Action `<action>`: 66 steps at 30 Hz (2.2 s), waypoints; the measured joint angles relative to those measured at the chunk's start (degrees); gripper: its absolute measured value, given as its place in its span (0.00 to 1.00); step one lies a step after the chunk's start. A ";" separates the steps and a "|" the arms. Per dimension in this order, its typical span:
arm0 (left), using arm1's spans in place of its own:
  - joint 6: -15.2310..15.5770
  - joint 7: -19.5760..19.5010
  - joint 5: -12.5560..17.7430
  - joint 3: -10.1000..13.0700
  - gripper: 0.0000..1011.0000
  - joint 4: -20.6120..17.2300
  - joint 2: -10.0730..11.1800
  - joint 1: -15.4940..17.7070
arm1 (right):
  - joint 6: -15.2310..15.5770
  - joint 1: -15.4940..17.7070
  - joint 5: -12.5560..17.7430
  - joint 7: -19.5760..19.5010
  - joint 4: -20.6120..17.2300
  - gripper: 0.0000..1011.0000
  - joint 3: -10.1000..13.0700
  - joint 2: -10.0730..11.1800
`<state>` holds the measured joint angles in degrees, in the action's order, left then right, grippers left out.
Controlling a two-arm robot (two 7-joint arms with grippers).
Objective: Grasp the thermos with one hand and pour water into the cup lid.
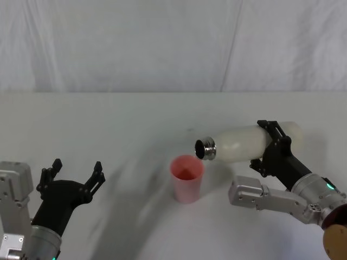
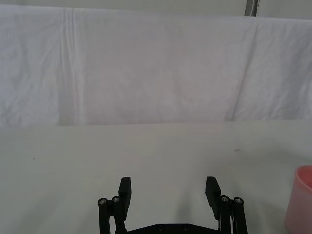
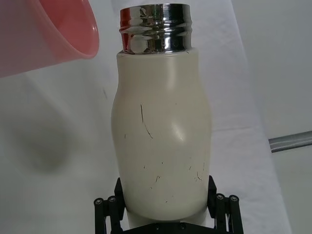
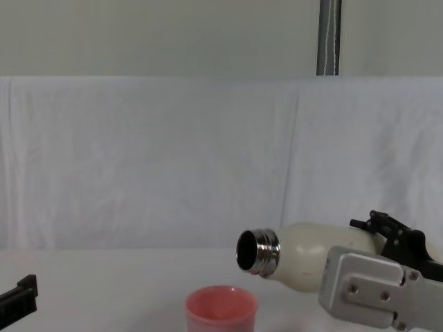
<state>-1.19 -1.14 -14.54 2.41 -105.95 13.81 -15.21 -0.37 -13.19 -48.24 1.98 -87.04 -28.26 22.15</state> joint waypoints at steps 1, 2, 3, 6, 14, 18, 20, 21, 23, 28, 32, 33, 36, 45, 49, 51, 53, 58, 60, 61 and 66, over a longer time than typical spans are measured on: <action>0.00 0.00 0.00 0.00 0.99 0.00 0.00 0.00 | 0.00 0.00 0.00 0.00 0.00 0.95 0.00 0.00; 0.00 0.00 0.00 0.00 0.99 0.00 0.00 0.00 | -0.08 -0.14 -0.24 -0.19 0.13 0.95 -0.14 0.04; 0.00 0.00 0.00 0.00 0.99 0.00 0.00 0.00 | -0.19 -0.30 -0.51 -0.39 0.23 0.95 -0.27 0.10; 0.00 0.00 0.00 0.00 0.99 0.00 0.00 0.00 | -0.34 -0.50 -0.86 -0.72 0.42 0.95 -0.50 0.18; 0.00 0.00 0.00 0.00 0.99 0.00 0.00 0.00 | -1.24 -1.76 -2.28 -2.16 1.47 0.95 -1.35 0.39; 0.00 0.00 0.00 0.00 0.99 0.00 0.00 0.00 | -1.61 -2.31 -2.63 -2.55 1.94 0.95 -1.69 0.44; 0.00 0.00 0.00 0.00 0.99 0.00 0.00 0.00 | -1.86 -2.65 -2.81 -2.78 2.26 0.95 -1.89 0.47; 0.00 0.00 0.00 0.00 0.99 0.00 0.00 0.00 | -1.91 -2.73 -2.85 -2.84 2.32 0.95 -1.94 0.49; 0.00 0.00 0.00 0.00 0.99 0.00 0.00 0.00 | -2.05 -2.92 -2.97 -3.03 2.49 0.95 -2.10 0.54; 0.00 0.00 0.00 0.00 0.99 0.00 0.00 0.00 | -2.59 -3.53 -3.45 -3.63 3.26 0.95 -2.58 0.68; 0.00 0.00 0.00 0.00 0.99 0.00 0.00 0.00 | -2.87 -3.94 -3.65 -4.03 3.95 0.95 -2.90 0.67; 0.00 0.00 0.00 0.00 0.99 0.00 0.00 0.00 | -2.94 -4.06 -3.72 -4.18 4.13 0.95 -3.02 0.67; 0.00 0.00 0.00 0.00 0.99 0.00 0.00 0.00 | -3.06 -4.34 -3.88 -4.40 4.49 0.95 -3.28 0.63; 0.00 0.00 0.00 0.00 0.99 0.00 0.00 0.00 | -3.43 -4.95 -4.46 -4.91 5.08 0.95 -4.03 0.73; 0.00 0.00 0.00 0.00 0.99 0.00 0.00 0.00 | -3.56 -5.14 -4.50 -5.01 5.19 0.95 -4.17 0.79; 0.00 0.00 0.00 0.00 0.99 0.00 0.00 0.00 | -3.62 -5.22 -4.46 -5.05 5.23 0.95 -4.22 0.81; 0.00 0.00 0.00 0.00 0.99 0.00 0.00 0.00 | -3.62 -5.23 -4.43 -5.09 5.25 0.95 -4.24 0.81; 0.00 0.00 0.00 0.00 0.99 0.00 0.00 0.00 | -3.62 -5.28 -4.37 -5.17 5.27 0.95 -4.32 0.81; 0.00 0.00 0.00 0.00 0.99 0.00 0.00 0.00 | -3.62 -5.32 -4.34 -5.17 5.28 0.95 -4.37 0.84; 0.00 0.00 0.00 0.00 0.99 0.00 0.00 0.00 | -3.62 -5.35 -4.33 -5.17 5.32 0.95 -4.38 0.84; 0.00 0.00 0.00 0.00 0.99 0.00 0.00 0.00 | -3.62 -5.49 -4.31 -5.18 5.43 0.95 -4.51 0.84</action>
<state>-1.19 -1.14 -14.55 2.41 -105.95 13.81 -15.21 -3.99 -18.68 -52.55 -3.20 -81.61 -32.76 22.99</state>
